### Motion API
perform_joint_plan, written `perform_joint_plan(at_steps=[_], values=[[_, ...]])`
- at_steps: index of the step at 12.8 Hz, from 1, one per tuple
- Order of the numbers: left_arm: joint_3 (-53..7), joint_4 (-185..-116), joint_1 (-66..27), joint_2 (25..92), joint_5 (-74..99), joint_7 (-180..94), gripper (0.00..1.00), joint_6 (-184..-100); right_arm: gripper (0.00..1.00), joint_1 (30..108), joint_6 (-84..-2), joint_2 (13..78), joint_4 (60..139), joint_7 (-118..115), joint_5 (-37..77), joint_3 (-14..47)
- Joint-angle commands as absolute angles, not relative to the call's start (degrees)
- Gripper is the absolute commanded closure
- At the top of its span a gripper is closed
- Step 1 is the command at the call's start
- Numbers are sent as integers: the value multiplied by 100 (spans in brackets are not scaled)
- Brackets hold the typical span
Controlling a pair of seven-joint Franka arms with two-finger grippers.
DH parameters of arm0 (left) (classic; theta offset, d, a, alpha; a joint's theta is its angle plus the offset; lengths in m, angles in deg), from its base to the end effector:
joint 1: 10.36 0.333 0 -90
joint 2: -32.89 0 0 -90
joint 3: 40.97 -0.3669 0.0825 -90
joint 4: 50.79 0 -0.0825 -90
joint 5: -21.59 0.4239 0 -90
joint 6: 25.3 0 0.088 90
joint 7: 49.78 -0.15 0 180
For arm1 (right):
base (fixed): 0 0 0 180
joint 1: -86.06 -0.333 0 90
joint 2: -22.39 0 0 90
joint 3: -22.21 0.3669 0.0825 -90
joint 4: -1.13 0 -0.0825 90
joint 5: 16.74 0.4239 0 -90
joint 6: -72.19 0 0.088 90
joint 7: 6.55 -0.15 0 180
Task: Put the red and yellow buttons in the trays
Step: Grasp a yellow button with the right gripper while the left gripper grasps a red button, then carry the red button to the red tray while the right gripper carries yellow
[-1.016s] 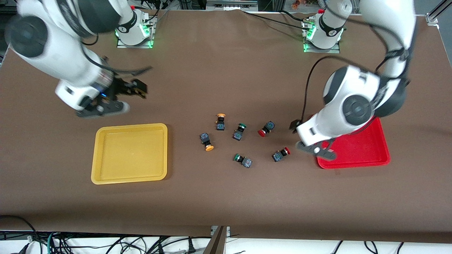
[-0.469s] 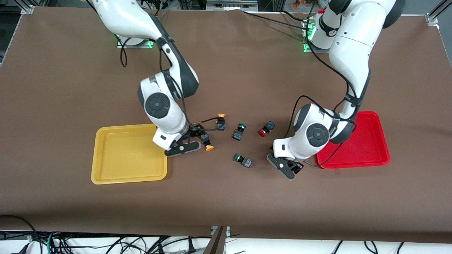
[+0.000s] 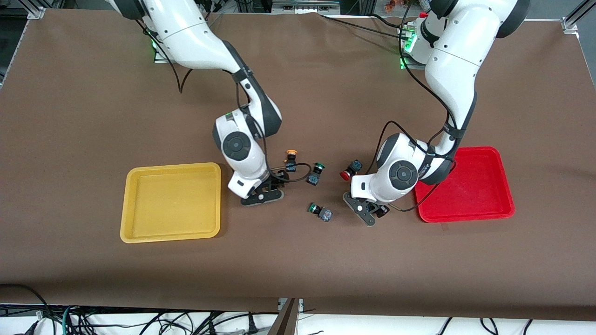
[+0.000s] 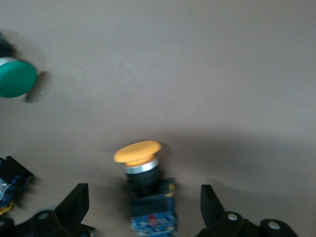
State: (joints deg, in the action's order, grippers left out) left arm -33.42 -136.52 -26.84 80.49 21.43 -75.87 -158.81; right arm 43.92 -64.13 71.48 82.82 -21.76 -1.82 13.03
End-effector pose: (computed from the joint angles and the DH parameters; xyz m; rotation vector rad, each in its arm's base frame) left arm 0.7192 -0.3046 0.1432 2.7845 -1.2266 0.0172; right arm 0.6608 0.4690 0.1619 -3.0148 -0.2906 -0.1090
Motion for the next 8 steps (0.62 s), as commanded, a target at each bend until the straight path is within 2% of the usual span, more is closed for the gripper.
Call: perform_joint_plan(at_steps=[1, 3, 4, 6, 8], values=[[-3368, -13728, -2636, 7930, 2159, -7720, 98, -15819, 1, 4291, -6623, 7284, 8260, -2281, -83, 1245], [-3411, -13667, -2592, 7676, 2168, -7676, 100, -15234, 6, 4300, -6694, 7284, 8340, -2210, -92, 1237], [-3464, -13649, -2565, 7387, 2168, -7659, 100, -14708, 15, 4309, -6702, 7284, 8375, -2202, -100, 1228], [-3640, -13666, -2251, 6894, 2176, -7685, 100, -13365, 52, 4335, -6685, 7275, 8401, -2193, -109, 1228], [-3667, -13736, -1672, 6761, 2482, -7764, 96, -12604, 99, 4422, -6493, 7153, 8393, -2070, -109, 1193]])
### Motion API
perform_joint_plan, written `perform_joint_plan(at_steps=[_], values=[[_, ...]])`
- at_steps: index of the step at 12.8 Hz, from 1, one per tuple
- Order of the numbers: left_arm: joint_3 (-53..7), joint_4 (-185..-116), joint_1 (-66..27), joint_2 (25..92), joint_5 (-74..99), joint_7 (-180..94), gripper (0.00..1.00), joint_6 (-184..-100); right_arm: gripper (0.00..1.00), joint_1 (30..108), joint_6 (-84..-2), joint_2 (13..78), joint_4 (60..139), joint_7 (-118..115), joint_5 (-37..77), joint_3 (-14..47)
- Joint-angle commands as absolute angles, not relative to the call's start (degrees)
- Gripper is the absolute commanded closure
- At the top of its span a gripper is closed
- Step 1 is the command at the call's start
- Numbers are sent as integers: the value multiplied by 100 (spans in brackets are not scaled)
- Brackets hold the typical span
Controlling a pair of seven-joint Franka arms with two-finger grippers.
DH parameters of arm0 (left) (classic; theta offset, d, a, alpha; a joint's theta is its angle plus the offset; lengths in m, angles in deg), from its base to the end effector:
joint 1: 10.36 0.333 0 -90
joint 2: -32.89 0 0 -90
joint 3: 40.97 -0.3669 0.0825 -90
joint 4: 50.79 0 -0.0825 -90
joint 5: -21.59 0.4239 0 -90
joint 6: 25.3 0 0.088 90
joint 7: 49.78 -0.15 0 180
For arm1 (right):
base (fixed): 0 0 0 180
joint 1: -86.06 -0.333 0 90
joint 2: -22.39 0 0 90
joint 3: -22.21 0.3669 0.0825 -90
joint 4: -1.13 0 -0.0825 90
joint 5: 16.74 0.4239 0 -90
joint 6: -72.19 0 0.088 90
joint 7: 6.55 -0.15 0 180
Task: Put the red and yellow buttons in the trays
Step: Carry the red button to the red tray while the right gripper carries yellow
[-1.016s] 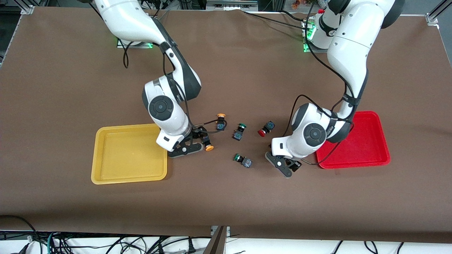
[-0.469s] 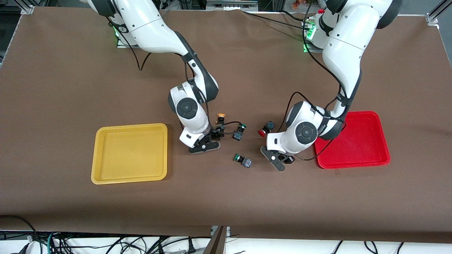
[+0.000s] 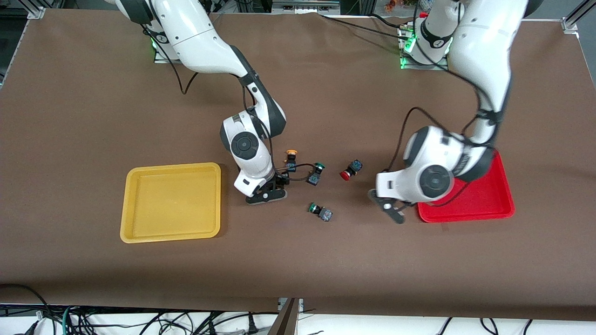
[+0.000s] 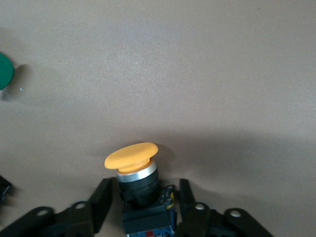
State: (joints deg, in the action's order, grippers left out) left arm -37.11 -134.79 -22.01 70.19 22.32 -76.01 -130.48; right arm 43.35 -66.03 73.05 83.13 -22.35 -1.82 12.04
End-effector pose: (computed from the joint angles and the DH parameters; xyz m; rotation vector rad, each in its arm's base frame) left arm 0.7115 -0.1885 0.2574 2.8568 -1.0844 -0.4242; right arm 0.6622 0.4635 0.1421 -3.0335 -0.2724 -0.1280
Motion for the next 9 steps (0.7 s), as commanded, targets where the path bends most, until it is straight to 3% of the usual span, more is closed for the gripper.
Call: perform_joint_plan(at_steps=[1, 4, 5, 6, 9], values=[[-3667, -13902, -1469, 6761, 2788, -8034, 96, -12532, 100, 4484, -6152, 7022, 8349, -2000, -109, 1166], [-3667, -14333, -1063, 7146, 3239, -8405, 96, -12985, 100, 4782, -5080, 6486, 8244, -1239, -144, 877], [-3667, -14491, -1045, 7139, 3240, -8406, 84, -13249, 100, 4966, -4737, 6406, 8156, -695, -153, 780], [-3667, -14493, -1045, 7121, 3257, -8423, 1, -13278, 100, 5098, -4595, 6388, 8147, -168, -153, 649], [-3562, -14414, -1141, 6578, 3205, -8749, 0, -12973, 100, 5642, -4707, 6484, 8234, 1267, -144, 278]])
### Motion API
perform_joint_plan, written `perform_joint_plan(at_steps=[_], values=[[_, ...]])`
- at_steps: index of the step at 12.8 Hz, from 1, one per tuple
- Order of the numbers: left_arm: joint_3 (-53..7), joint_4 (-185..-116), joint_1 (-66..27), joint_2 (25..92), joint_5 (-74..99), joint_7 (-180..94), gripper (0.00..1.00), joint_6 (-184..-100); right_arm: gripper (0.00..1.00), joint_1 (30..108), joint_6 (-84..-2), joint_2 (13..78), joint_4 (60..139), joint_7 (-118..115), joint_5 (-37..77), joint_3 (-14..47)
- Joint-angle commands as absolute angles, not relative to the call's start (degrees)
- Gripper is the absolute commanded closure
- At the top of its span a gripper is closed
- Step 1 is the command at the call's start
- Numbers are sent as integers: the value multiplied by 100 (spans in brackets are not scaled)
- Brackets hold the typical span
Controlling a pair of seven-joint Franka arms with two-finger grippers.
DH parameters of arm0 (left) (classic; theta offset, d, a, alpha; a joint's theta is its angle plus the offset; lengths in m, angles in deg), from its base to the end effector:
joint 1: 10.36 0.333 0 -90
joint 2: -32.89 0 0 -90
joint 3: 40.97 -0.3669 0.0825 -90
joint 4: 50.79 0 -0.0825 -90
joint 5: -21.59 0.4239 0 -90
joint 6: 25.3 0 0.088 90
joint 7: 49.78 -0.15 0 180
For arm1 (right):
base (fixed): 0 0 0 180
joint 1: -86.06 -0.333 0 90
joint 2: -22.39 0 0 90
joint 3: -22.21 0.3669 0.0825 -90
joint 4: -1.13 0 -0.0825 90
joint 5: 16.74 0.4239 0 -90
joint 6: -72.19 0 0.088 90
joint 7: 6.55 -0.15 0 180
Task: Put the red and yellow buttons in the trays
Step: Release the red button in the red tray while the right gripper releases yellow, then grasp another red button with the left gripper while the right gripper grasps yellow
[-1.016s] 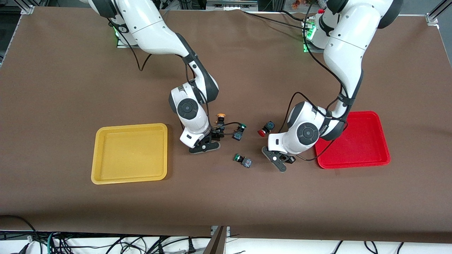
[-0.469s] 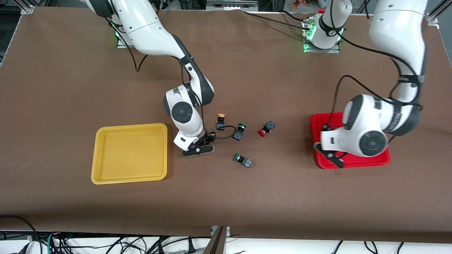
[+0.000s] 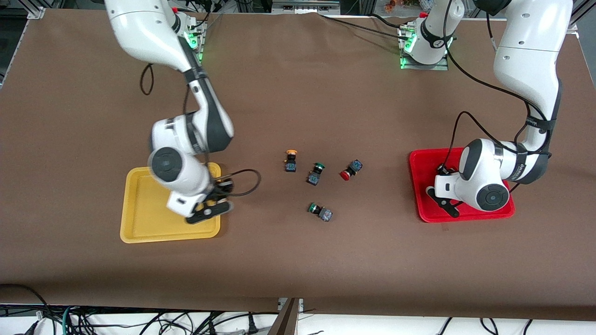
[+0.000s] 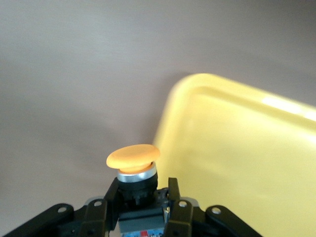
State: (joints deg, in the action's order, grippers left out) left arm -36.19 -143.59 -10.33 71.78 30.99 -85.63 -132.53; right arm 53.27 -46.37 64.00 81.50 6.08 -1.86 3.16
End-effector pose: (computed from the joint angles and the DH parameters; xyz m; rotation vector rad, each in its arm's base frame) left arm 0.6846 -0.0333 0.1750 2.8113 -1.1619 -0.6655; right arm 0.7485 0.2565 0.2642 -3.0688 -0.6379 0.0280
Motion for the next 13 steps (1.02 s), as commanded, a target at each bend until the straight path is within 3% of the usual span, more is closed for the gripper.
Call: perform_joint_plan(at_steps=[1, 2, 3, 4, 5, 6, 9, 11, 13], values=[[-3344, -14292, -1167, 6358, 3179, -8644, 0, -12832, 100, 5810, -4829, 6571, 8261, 1383, -136, 287], [-2933, -14082, -1159, 6304, 3109, -8513, 0, -12639, 100, 5890, -5013, 6633, 8348, 1393, -118, 287], [-2606, -13914, -1176, 6330, 3012, -7989, 0, -12533, 92, 5891, -5189, 6703, 8436, 1393, -92, 287], [-2360, -13904, -1307, 6365, 2924, -7175, 0, -12584, 70, 5899, -5278, 6730, 8454, 1358, -83, 287], [-2244, -13843, -1561, 6530, 2932, -6488, 0, -12723, 15, 5917, -5244, 6713, 8437, 1297, -65, 287], [-2243, -13903, -1894, 6628, 2897, -6098, 0, -13108, 0, 5908, -5200, 6678, 8419, 1262, -39, 296], [-2269, -14429, -2415, 7286, 2976, -5315, 0, -14670, 0, 5777, -4726, 6423, 8358, 614, 154, 349], [-2287, -15114, -2547, 7314, 2976, -5102, 0, -15744, 0, 5374, -4480, 6361, 8322, -306, 172, 349], [-2295, -15161, -2556, 7297, 2985, -5119, 0, -15819, 0, 4874, -4330, 6361, 8366, -1615, 320, 401]])
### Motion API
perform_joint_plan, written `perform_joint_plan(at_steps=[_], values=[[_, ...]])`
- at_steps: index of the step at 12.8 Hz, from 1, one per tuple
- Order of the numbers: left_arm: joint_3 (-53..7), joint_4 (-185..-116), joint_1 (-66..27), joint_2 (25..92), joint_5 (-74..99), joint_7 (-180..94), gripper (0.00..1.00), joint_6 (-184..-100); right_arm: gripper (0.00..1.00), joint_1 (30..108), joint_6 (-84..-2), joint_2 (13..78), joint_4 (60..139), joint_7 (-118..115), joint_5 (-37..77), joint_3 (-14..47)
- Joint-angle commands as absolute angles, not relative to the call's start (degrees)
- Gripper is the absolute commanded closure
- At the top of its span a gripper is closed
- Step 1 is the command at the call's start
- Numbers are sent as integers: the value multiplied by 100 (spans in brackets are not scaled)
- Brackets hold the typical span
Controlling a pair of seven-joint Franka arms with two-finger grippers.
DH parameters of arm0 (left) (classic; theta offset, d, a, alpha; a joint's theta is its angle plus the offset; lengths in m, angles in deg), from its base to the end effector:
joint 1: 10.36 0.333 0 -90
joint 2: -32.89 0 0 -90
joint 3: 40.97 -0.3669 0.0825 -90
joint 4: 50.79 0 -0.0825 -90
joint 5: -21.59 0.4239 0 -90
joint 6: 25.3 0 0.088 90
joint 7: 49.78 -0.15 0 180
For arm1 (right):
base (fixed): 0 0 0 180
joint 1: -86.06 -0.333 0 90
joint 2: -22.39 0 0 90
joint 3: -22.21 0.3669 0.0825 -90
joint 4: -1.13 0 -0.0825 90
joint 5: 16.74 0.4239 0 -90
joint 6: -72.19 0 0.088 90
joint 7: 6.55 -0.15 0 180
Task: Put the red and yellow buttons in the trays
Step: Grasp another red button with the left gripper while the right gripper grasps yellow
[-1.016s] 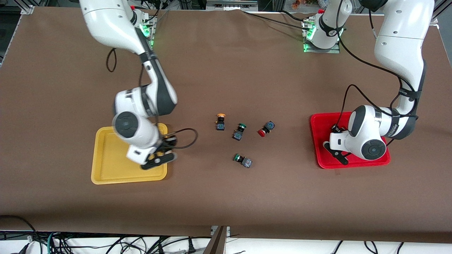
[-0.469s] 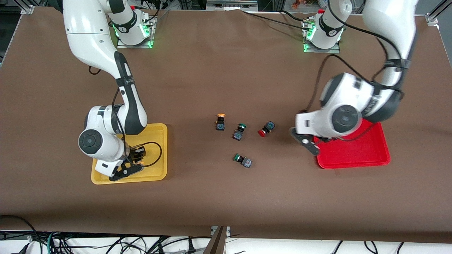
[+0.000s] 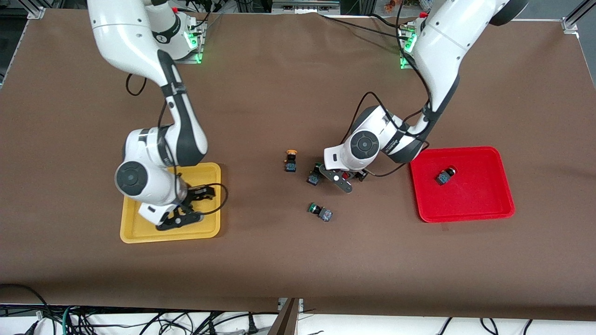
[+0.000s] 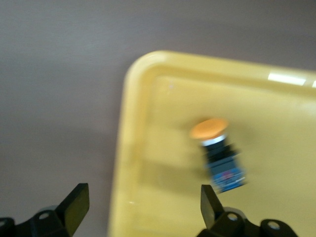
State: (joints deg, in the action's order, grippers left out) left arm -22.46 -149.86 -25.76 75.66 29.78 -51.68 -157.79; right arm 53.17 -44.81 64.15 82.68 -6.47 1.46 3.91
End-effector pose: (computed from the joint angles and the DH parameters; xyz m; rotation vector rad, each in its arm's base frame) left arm 0.5967 -0.3779 0.1240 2.8829 -0.9891 -0.2273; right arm 0.7347 0.2660 0.2487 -3.0735 -0.2618 0.1183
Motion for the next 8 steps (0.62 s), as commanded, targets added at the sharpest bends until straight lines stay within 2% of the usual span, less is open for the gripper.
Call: perform_joint_plan(at_steps=[1, 2, 3, 4, 6, 8], values=[[-2296, -15161, -2556, 7305, 3020, -5127, 0, -15819, 0, 4706, -4329, 6361, 8401, -2213, 452, 471], [-2287, -15161, -2548, 7297, 3142, -5127, 11, -15801, 0, 4582, -4338, 6361, 8454, -2724, 497, 628], [-2287, -15161, -2539, 7271, 3204, -5162, 58, -15757, 0, 4538, -4382, 6361, 8489, -3172, 497, 813], [-2287, -15117, -2539, 7262, 3213, -5189, 100, -15522, 0, 4528, -4408, 6370, 8507, -3577, 497, 1015], [-2287, -15038, -2565, 7060, 3213, -5180, 100, -15004, 0, 4336, -4775, 6388, 8699, -4264, 488, 1271], [-2313, -14688, -2469, 6692, 3205, -5180, 100, -13944, 0, 3941, -5451, 6431, 9059, -4625, 497, 1272]])
